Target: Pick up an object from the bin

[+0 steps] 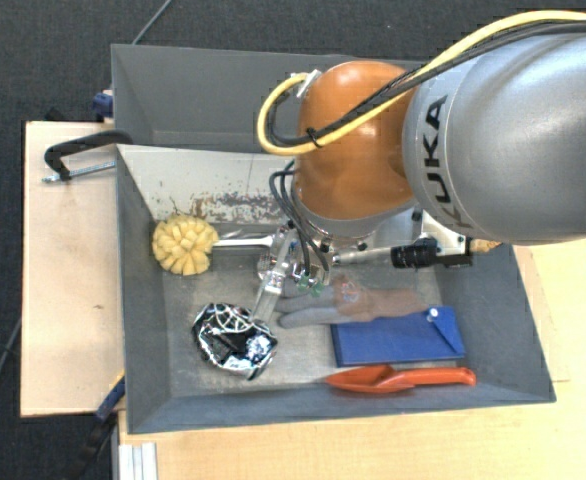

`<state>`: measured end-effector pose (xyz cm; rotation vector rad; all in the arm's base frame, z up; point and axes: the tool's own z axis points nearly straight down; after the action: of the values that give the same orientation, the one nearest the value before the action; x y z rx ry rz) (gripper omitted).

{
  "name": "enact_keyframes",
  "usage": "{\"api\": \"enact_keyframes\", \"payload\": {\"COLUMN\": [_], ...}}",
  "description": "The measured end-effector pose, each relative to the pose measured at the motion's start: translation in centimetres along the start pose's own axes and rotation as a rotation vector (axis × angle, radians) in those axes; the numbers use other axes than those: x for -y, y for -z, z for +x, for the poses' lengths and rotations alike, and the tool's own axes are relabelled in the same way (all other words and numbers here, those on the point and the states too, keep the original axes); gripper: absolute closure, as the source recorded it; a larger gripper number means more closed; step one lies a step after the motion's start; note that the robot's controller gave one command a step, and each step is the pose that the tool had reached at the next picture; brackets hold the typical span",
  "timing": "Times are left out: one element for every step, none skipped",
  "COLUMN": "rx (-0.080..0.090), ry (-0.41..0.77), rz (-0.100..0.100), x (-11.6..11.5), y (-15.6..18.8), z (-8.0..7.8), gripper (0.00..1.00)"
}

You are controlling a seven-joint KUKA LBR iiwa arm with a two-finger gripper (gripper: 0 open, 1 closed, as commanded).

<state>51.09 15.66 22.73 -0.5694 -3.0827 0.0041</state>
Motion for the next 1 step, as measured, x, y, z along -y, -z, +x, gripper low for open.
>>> {"api": "enact_keyframes", "payload": {"rx": [0.014], "ry": [0.194], "rz": [-0.011], "x": [-3.09], "y": [-2.40], "z": [1.25], "gripper": [0.00]}}
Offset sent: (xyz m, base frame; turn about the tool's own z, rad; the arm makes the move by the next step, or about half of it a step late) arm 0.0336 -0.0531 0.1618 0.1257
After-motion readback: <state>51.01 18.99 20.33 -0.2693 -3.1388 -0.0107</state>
